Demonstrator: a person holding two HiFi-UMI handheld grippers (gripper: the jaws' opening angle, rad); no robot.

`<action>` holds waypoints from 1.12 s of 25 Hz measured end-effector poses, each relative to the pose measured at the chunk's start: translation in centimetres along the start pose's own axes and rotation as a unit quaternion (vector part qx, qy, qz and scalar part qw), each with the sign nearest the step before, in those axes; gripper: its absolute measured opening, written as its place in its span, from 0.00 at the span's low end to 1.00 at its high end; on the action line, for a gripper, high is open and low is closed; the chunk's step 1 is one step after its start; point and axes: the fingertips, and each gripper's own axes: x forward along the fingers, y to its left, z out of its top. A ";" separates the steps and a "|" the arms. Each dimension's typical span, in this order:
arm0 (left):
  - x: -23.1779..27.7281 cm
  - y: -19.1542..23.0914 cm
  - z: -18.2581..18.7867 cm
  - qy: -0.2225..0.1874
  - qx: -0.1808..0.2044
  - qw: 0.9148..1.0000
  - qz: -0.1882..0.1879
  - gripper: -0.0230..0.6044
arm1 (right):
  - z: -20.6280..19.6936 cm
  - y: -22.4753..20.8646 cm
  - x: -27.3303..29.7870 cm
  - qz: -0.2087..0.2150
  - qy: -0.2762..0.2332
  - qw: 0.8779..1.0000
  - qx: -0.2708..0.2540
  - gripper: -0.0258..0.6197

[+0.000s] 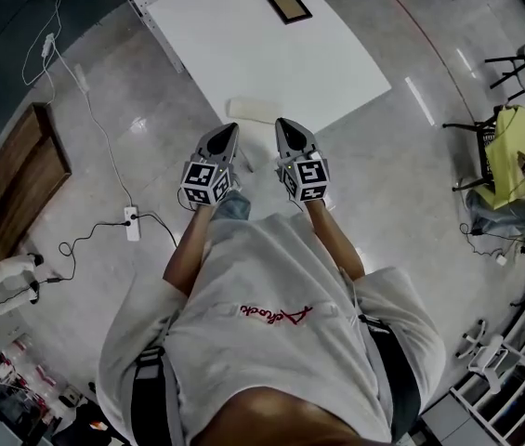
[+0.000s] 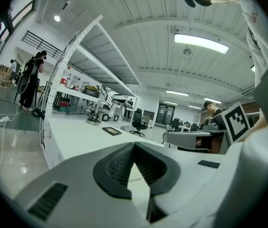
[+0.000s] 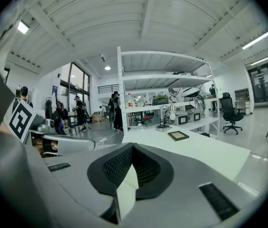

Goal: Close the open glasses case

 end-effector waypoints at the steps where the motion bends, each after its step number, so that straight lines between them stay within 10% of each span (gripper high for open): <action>1: -0.4 -0.5 -0.3 0.000 0.001 1.000 0.002 0.07 | -0.1 0.1 -0.6 0.001 -0.002 1.000 0.002 0.08; 28: -7.7 -9.8 -3.8 -0.016 0.011 1.000 0.007 0.07 | -3.0 4.2 -12.5 0.010 -0.012 1.000 0.026 0.07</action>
